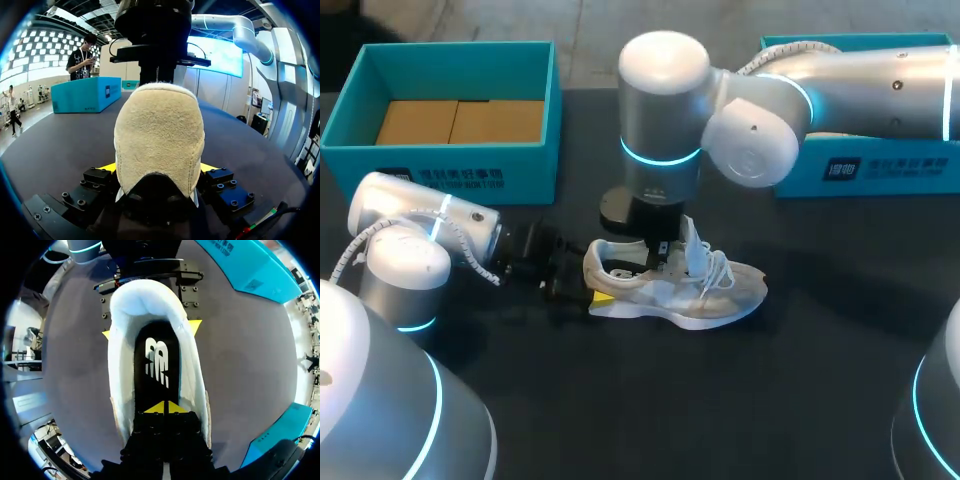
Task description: Take the shoe out of the shoebox, open the shoe tongue, remove and reinsert the insole, then place the shoe into the shoebox
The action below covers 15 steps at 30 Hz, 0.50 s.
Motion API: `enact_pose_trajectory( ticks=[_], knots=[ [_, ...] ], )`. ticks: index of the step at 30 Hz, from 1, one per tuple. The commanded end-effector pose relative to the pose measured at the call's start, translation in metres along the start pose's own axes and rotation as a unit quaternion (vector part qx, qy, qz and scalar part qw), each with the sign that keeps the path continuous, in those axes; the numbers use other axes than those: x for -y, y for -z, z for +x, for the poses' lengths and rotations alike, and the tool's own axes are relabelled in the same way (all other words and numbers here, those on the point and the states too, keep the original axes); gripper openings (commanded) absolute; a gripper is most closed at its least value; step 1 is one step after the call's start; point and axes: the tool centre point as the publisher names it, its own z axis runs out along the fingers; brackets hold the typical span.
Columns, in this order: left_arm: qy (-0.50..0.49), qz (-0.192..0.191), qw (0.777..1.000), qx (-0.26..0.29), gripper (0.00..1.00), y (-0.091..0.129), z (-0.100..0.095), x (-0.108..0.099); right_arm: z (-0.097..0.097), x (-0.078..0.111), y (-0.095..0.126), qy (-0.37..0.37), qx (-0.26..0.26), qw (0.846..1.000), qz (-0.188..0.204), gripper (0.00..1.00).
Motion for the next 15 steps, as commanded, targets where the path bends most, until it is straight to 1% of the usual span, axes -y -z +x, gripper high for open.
enact_pose_trajectory(
  ticks=[1,5,7,8,10,15],
  knots=[
    [0.0,0.0,1.0,0.0,0.0,0.0003,-0.0004,-0.002,-0.003,0.0059,0.0002,-0.001,-0.001,1.0,0.0,0.0],
    [0.0,0.0,1.0,0.0,0.0,0.0003,-0.0004,-0.002,-0.0028,0.0078,0.0002,-0.006,0.002,1.0,0.001,0.0],
    [0.0,0.0,1.0,0.0,0.0,0.0003,-0.0004,-0.002,-0.0027,0.008,0.0003,-0.008,0.003,1.0,-0.001,0.23],
    [0.0,0.0,1.0,0.0,0.0,0.0003,-0.0004,-0.002,-0.0029,0.0081,0.0001,-0.008,0.003,1.0,-0.001,0.27],
    [0.0,0.0,1.0,0.0,0.0,0.0003,-0.0004,-0.002,-0.0043,0.0072,-0.0017,-0.006,0.003,1.0,-0.004,0.31],
    [0.0,0.0,1.0,0.0,0.0,0.0003,-0.0004,-0.002,-0.0074,0.0027,-0.0063,0.0,0.0,1.0,-0.008,0.33]
  ],
)
